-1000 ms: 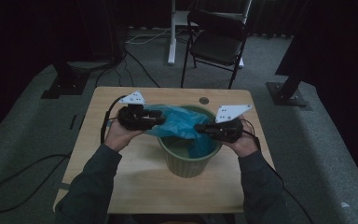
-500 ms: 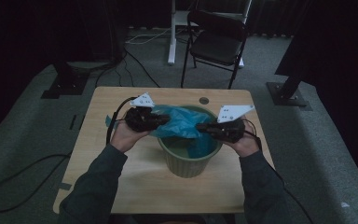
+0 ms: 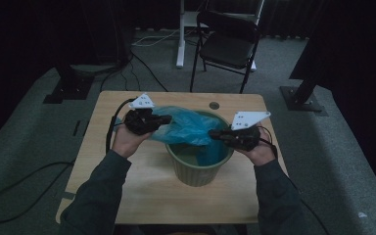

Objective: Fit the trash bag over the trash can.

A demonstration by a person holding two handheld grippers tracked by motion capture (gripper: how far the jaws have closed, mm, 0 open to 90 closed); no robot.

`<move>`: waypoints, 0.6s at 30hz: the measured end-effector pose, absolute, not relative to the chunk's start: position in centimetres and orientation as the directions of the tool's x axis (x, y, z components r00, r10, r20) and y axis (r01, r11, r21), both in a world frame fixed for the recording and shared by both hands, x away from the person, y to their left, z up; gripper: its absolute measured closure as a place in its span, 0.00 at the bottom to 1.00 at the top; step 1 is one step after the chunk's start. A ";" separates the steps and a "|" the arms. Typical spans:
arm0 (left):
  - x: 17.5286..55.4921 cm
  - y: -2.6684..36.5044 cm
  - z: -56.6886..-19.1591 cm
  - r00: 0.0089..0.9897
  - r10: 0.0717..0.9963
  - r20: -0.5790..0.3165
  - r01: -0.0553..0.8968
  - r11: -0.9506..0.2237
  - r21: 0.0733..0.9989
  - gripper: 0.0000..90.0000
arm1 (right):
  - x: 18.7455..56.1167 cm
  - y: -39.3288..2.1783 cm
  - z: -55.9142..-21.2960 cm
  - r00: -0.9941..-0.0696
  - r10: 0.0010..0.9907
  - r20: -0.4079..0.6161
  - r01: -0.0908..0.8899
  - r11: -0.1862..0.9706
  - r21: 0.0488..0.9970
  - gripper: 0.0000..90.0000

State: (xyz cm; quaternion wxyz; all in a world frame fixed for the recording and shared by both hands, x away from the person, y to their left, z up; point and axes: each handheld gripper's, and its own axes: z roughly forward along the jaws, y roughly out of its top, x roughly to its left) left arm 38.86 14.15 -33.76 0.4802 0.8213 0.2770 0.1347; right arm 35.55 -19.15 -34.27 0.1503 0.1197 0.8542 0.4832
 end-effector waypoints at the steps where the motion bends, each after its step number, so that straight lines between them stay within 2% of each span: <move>1: 38.9 14.4 -33.8 0.804 0.593 -0.046 0.330 -0.380 0.864 1.00 | 35.6 -19.3 -34.3 -0.925 0.353 -0.142 0.060 0.502 0.863 0.98; 4: 39.0 15.1 -33.8 0.793 0.606 -0.063 0.343 -0.358 0.869 1.00 | 35.5 -19.8 -34.5 -0.923 0.361 -0.136 0.067 0.498 0.865 0.98; 8: 38.7 14.9 -33.6 0.815 0.575 -0.074 0.330 -0.356 0.875 0.99 | 35.4 -20.1 -34.5 -0.921 0.365 -0.136 0.068 0.496 0.866 0.98; 11: 38.7 14.2 -33.4 0.835 0.546 -0.074 0.317 -0.367 0.874 0.85 | 35.4 -19.9 -34.4 -0.922 0.362 -0.138 0.064 0.495 0.867 0.98; 18: 39.2 12.5 -33.5 0.870 0.482 -0.109 0.325 -0.391 0.861 0.59 | 35.4 -19.6 -34.4 -0.925 0.353 -0.142 0.055 0.494 0.868 0.98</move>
